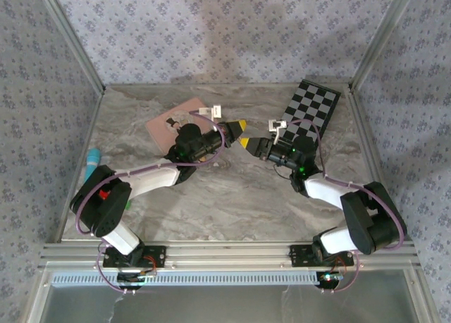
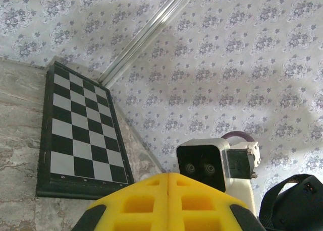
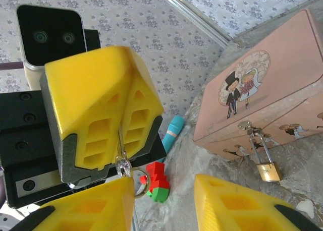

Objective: Unlock a padlock with a key

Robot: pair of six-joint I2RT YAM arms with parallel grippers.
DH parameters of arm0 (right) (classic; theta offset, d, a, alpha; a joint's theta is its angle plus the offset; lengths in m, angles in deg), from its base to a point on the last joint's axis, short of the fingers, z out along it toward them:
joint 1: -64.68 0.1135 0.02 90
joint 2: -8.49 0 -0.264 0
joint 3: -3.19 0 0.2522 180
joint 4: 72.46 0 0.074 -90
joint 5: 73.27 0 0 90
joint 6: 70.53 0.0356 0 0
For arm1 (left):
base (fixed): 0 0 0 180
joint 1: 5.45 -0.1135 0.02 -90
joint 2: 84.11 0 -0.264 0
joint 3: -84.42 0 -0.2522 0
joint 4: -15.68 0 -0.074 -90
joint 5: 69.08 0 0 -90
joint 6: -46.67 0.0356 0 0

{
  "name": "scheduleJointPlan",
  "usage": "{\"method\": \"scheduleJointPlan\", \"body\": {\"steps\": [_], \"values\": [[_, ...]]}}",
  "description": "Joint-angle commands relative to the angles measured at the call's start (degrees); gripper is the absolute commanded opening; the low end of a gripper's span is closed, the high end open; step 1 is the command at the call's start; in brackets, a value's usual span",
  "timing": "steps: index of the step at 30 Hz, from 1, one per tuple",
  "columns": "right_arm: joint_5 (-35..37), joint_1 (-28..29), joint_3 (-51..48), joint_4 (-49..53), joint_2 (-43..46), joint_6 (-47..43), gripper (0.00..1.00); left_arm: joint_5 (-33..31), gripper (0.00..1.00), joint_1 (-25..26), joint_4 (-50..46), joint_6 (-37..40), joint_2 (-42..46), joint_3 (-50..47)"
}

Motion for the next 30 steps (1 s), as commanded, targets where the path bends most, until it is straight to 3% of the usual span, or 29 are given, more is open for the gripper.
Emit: {"method": "scheduleJointPlan", "body": {"steps": [1, 15, 21, 26, 27, 29, 30], "values": [[0.3, -0.6, 0.8, -1.9, 2.0, 0.1, 0.38, 0.3, 0.0, 0.5, 1.9, -0.5, -0.4, -0.9], [1.6, 2.1, 1.4, -2.7, -0.9, -1.4, 0.41, -1.1, 0.0, 0.9, 1.9, -2.1, -0.7, 0.0], [1.4, 2.1, 2.0, -7.5, -4.4, 1.1, 0.27, -1.5, 0.0, 1.1, 3.1, -4.0, -0.8, -0.4], [1.7, 0.8, 1.3, -10.6, -5.6, 2.4, 0.08, -2.4, 0.0, 1.1, 2.6, -5.7, -0.5, -0.5], [1.6, 0.5, 1.1, -10.2, -5.5, 2.0, 0.03, -3.1, 0.01, 0.9, 1.2, -6.5, -0.1, -0.4], [1.3, -0.5, 1.0, -6.1, -4.3, -1.4, 0.0, -4.9, 0.26, -0.2, -4.3, -7.9, 1.6, 0.2], [1.5, -0.7, 1.2, -2.6, -3.5, -4.0, 0.0, -6.4, 0.29, -0.7, -7.9, -8.5, 2.6, 0.4]]}}
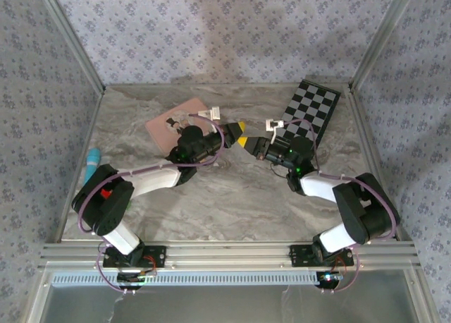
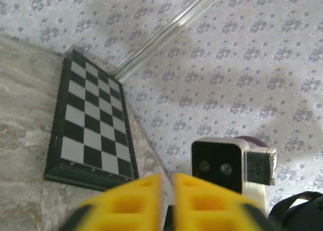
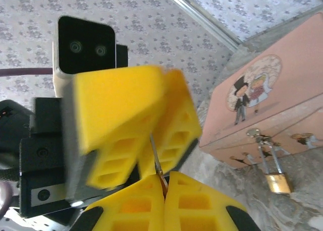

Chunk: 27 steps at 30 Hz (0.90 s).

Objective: Unlock a padlock with a key

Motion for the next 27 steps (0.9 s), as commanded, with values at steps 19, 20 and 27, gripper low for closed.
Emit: {"method": "scheduleJointPlan", "body": {"steps": [19, 20, 27], "values": [[47.8, 19.4, 23.0, 70.4, 9.3, -60.8, 0.0, -5.4, 0.53, -3.0, -31.3, -11.0, 6.6, 8.8], [50.1, 20.4, 23.2, 70.5, 8.9, -61.6, 0.0, -5.7, 0.52, -2.9, -31.5, -11.1, 6.7, 8.8], [57.3, 22.7, 22.2, 67.1, 9.2, -62.2, 0.0, -6.8, 0.48, -2.5, -32.6, -14.0, 6.5, 7.2]]}}
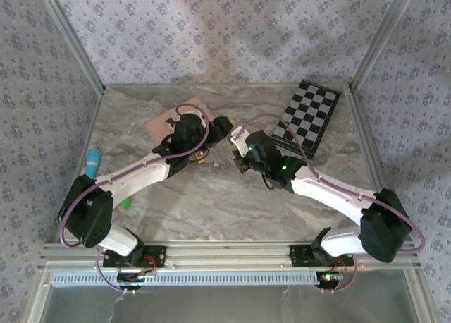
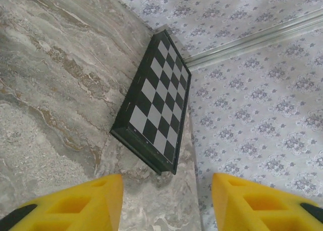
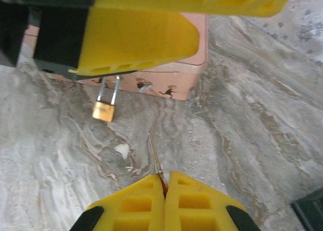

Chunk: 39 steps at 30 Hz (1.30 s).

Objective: Unlock a padlock with a key

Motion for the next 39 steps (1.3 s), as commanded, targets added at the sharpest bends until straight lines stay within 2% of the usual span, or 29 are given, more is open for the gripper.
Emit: {"method": "scheduleJointPlan", "body": {"steps": [1, 9, 18, 24, 33, 36, 37, 39], "values": [[6.8, 0.3, 0.2, -1.9, 0.9, -1.9, 0.0, -0.9, 0.48, 0.5, -0.2, -3.1, -0.4, 0.0], [4.4, -1.1, -2.6, -6.3, 2.1, 0.7, 0.0, 0.0, 0.44, 2.3, 3.2, -8.0, -2.8, -0.7], [2.3, -1.8, -4.1, -9.7, 2.9, 1.5, 0.0, 0.4, 0.38, 2.9, 3.8, -8.9, -4.1, 0.2], [1.5, -1.8, -4.5, -10.4, 2.9, 1.7, 0.0, 0.6, 0.27, 3.0, 4.3, -9.2, -4.8, 0.8], [1.1, -1.8, -4.4, -10.7, 3.1, 1.5, 0.0, 0.8, 0.0, 3.1, 3.8, -9.3, -5.4, 1.3], [0.9, -1.9, -4.6, -10.7, 3.8, 1.3, 0.0, 0.1, 0.0, 2.9, 3.5, -8.5, -5.4, 1.3], [0.3, -2.0, -4.6, -10.6, 4.0, 1.6, 0.04, -0.1, 0.0, 2.8, 3.6, -8.3, -5.4, 1.2], [-3.4, -2.9, -4.8, -9.1, 5.2, 3.0, 0.21, -0.8, 0.0, 2.4, 3.9, -6.5, -5.4, 1.1]]}}
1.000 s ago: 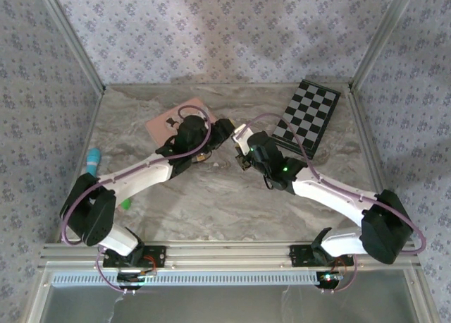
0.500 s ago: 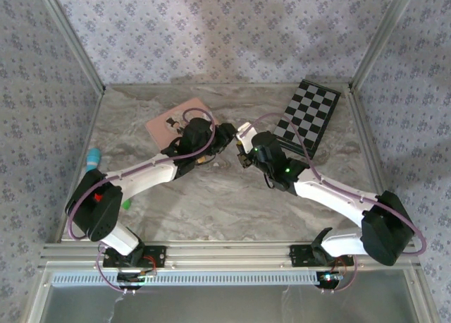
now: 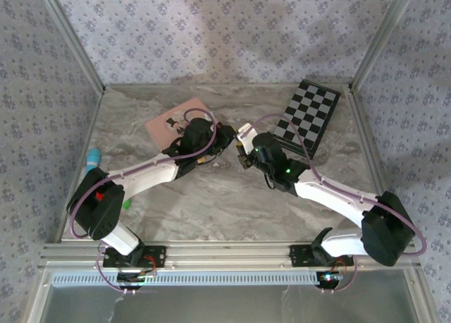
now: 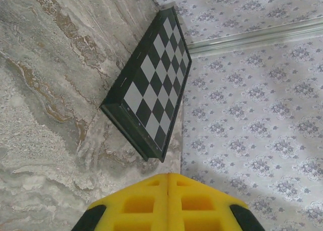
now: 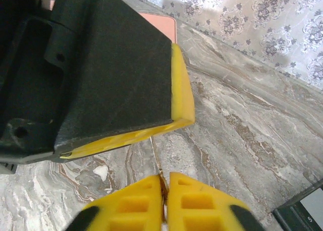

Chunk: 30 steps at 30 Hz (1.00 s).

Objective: Unlock a padlock with a key

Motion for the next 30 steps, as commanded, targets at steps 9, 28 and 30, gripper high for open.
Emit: {"method": "scheduleJointPlan", "body": {"steps": [9, 28, 30], "values": [[-35.9, -22.5, -4.5, -6.4, 8.8, 26.6, 0.51, 2.0, 0.0, -4.7, 12.8, 15.6, -1.0, -1.1], [-52.2, -27.0, -10.2, -46.1, -1.5, 58.2, 0.54, 18.0, 0.0, -4.9, 42.5, 23.6, -6.5, -1.6], [-52.2, -26.2, -9.9, -49.3, -3.4, 59.6, 0.53, 18.1, 0.0, -4.0, 42.8, 24.4, -6.1, -1.3]]}}
